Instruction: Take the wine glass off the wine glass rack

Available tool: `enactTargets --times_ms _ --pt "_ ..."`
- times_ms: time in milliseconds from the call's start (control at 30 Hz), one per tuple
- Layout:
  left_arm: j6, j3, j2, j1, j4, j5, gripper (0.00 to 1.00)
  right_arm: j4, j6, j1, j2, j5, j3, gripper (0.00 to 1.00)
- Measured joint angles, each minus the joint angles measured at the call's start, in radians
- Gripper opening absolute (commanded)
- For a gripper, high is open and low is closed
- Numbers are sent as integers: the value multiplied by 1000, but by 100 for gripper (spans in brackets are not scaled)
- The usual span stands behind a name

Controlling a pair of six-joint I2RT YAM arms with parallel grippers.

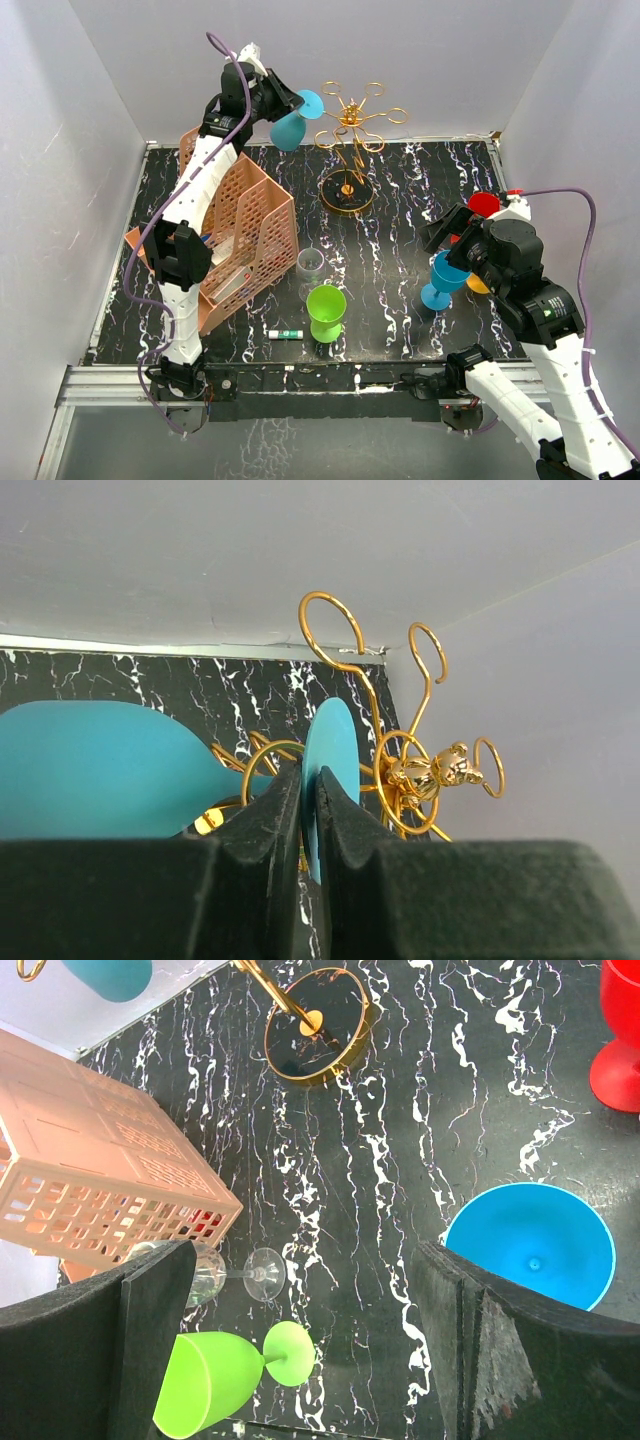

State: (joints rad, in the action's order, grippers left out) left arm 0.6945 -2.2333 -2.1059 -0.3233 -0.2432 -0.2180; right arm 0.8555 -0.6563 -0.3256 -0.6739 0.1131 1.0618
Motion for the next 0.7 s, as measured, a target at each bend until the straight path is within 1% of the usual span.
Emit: enactTargets --times_ms 400,700 --pt "97 13 3 0 42 -42 0 0 0 0 -10 1 0 98" --pt "165 68 8 -1 90 -64 0 0 -1 0 -6 4 0 98"
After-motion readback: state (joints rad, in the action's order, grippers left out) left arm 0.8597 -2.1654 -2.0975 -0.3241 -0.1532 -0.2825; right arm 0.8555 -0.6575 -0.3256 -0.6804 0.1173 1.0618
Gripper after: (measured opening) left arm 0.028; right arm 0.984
